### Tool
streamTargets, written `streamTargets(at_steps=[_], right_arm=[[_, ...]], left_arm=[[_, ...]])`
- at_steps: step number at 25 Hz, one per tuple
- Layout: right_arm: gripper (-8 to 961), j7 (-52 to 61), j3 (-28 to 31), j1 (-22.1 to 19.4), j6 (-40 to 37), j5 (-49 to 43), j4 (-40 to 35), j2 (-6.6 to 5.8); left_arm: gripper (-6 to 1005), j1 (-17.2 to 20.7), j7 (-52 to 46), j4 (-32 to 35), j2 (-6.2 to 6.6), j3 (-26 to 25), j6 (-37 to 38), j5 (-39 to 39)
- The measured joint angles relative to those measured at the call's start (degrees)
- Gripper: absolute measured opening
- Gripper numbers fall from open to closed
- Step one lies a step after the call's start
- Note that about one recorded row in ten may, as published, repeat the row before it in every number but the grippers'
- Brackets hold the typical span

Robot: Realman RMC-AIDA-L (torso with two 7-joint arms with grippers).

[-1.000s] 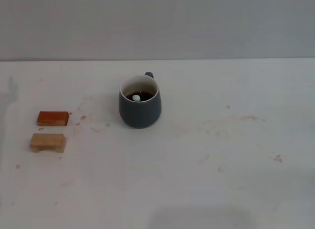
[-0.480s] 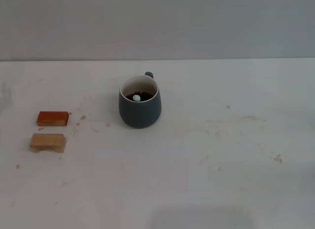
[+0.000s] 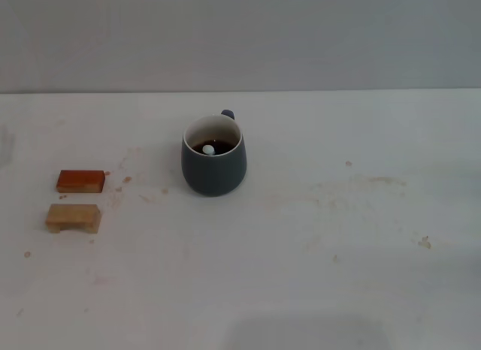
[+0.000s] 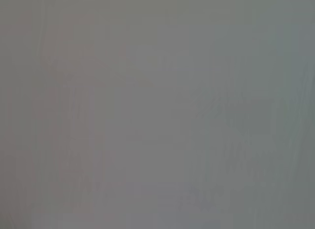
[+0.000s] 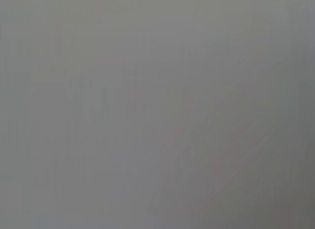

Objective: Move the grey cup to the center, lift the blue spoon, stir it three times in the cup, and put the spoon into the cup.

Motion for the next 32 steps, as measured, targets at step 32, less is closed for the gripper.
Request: streamTargets(at_steps=[32], right_arm=[[484, -3.41, 2.6, 0.91, 0.05, -2.98, 0.01, -1.68]], left_arm=[[725, 2.52, 2.1, -0.33, -3.13, -1.64, 6.48, -0.01]])
